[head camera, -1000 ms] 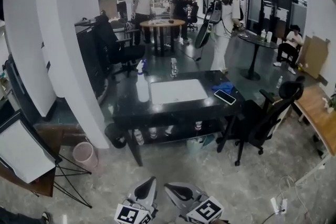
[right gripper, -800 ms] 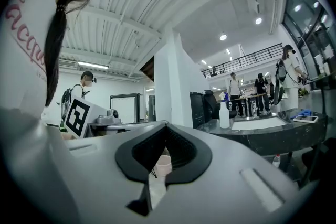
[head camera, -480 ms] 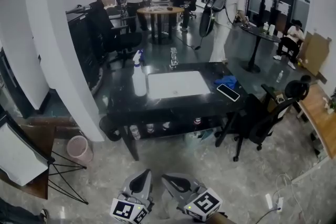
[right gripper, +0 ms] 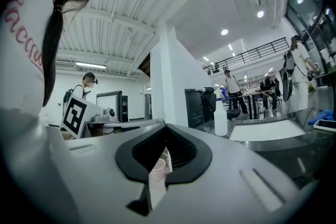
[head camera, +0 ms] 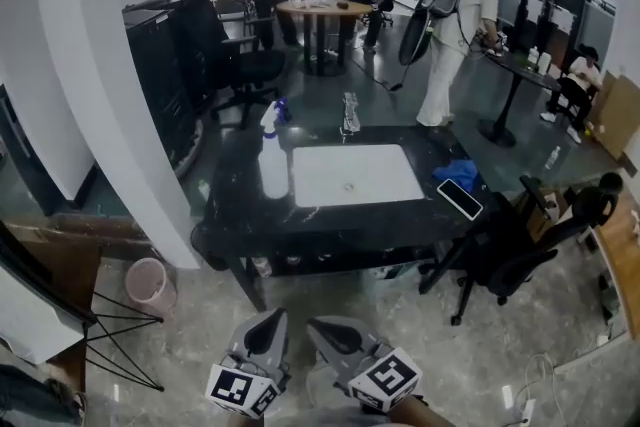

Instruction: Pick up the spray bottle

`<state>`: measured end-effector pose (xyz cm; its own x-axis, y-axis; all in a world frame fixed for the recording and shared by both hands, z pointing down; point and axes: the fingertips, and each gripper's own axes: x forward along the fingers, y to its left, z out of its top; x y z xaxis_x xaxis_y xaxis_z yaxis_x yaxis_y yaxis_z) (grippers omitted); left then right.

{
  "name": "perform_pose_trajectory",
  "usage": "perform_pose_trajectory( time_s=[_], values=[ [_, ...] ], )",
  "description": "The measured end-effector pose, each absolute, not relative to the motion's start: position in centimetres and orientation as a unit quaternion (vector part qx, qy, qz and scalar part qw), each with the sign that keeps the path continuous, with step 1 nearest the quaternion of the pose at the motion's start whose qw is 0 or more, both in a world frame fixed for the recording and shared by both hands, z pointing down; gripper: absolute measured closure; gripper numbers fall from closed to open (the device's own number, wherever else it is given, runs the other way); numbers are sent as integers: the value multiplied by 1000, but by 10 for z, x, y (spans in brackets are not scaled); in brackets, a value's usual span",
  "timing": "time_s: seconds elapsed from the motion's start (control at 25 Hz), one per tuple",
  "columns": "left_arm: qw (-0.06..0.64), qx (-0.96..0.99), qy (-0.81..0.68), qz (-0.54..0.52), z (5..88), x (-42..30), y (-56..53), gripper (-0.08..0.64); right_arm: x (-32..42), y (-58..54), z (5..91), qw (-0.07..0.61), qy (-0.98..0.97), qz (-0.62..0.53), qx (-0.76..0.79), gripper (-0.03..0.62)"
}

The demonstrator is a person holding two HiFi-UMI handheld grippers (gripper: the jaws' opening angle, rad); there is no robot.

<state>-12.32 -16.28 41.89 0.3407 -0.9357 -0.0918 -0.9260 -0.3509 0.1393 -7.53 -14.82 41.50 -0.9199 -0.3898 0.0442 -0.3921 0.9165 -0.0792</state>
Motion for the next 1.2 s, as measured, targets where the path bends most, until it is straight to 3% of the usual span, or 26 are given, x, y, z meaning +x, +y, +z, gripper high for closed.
perform_pose_trajectory(
  time_s=[0.64, 1.2],
  values=[
    [1, 796, -602, -68, 395, -168, -337, 560, -128, -313, 384, 11, -988, 17, 150, 592],
    [10, 788, -614, -38, 414, -200, -411, 557, -151, -395, 395, 28, -986, 24, 165, 592]
  ],
)
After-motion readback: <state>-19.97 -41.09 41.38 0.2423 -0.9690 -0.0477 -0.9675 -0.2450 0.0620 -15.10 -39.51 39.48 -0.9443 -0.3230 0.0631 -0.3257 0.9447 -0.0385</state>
